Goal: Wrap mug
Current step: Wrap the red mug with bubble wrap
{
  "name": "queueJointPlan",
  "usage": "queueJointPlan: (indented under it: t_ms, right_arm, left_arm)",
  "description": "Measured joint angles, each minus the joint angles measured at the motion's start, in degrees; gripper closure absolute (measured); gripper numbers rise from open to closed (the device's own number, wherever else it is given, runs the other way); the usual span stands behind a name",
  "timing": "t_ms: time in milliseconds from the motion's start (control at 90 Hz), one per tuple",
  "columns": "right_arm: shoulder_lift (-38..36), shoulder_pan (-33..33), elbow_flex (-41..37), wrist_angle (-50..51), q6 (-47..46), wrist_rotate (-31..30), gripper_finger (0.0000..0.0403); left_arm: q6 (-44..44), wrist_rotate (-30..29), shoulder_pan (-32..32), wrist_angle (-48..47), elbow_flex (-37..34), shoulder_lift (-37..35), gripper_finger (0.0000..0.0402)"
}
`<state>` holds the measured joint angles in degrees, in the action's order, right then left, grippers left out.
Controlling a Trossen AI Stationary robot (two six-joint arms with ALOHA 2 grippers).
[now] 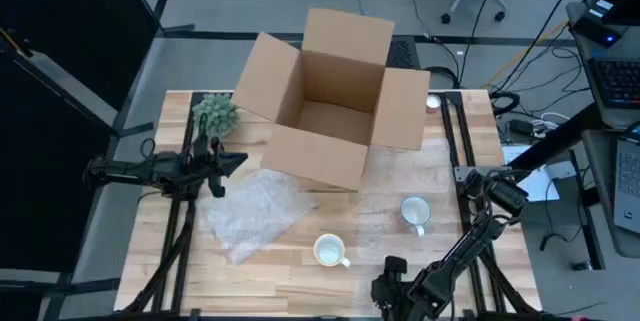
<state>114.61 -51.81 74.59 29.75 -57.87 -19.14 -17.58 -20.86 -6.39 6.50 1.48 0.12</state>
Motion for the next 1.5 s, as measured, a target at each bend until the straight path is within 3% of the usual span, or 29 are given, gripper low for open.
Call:
queueJointPlan:
  t_ms: [322, 511, 622, 900, 1278, 1500]
  right_arm:
    - [0.0, 0.3, 0.0, -1.6, 6.4, 0.4, 0.0154]
    - [0.0, 0.8, 0.0, -7.0, 9.6, 5.6, 0.0154]
    - [0.0, -0.3, 0.0, -6.1, 7.5, 10.5, 0.0154]
    - [0.4, -1.0, 0.0, 1.8, 3.2, 8.1, 0.0158]
    - [0.4, -0.8, 0.0, 4.1, 3.1, 6.8, 0.0237]
    - [0.3, -0.3, 0.1, 6.7, 3.0, 7.0, 0.0304]
  left_arm:
    - [0.0, 0.0, 0.0, 0.0, 0.0, 0.0, 0.0402]
    - [0.0, 0.0, 0.0, 0.0, 0.0, 0.0, 0.0402]
    - [0.0, 0.0, 0.0, 0.0, 0.0, 0.0, 0.0402]
    - [0.0, 0.0, 0.0, 0.0, 0.0, 0.0, 0.0402]
    - [0.0, 0.0, 0.0, 0.2, 0.0, 0.0, 0.0402]
    - [0.0, 0.0, 0.0, 0.3, 0.0, 0.0, 0.0402]
